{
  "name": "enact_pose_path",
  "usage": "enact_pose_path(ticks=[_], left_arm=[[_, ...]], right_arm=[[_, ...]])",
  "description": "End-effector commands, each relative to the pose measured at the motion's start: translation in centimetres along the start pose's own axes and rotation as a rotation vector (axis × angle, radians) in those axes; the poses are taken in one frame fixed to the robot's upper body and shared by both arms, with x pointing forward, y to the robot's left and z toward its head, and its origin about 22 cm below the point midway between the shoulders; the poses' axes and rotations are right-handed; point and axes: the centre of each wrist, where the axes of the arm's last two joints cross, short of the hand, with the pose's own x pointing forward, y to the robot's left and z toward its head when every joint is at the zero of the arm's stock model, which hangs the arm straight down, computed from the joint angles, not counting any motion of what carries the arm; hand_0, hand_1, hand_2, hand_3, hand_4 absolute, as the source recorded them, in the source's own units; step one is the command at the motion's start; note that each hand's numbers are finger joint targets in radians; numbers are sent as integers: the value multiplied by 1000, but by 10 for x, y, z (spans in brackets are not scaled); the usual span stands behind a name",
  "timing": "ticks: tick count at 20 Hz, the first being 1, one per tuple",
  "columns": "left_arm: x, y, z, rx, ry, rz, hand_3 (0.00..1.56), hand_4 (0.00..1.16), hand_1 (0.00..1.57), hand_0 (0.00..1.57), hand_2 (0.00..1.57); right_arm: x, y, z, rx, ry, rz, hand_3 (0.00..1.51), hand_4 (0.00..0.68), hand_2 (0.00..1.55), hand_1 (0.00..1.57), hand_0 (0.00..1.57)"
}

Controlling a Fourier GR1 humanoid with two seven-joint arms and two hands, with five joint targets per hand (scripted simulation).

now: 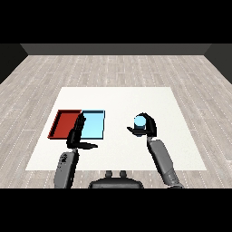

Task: Pick the blue can and put it in the blue box

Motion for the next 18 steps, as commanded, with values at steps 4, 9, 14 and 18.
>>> enact_pose_path(ticks=[4, 9, 14, 18], left_arm=[[-17, -47, -18, -55, 83, 10, 0, 0, 0, 0, 0], [-17, -44, -17, -73, 77, 35, 0, 0, 0, 0, 0], [-35, -51, -21, -118, 115, 76, 0, 0, 0, 0, 0], [-19, -77, -46, -115, 162, 90, 0, 0, 0, 0, 0]], right_arm=[[13, 5, -4, 44, -72, 40, 1404, 616, 1447, 1419, 1419], [28, 34, -12, 42, -78, 61, 1401, 616, 1450, 1428, 1428], [28, 47, -41, 45, -80, 73, 1401, 609, 1451, 1438, 1438], [50, 59, -31, 55, -94, 81, 1398, 612, 1454, 1450, 1450]])
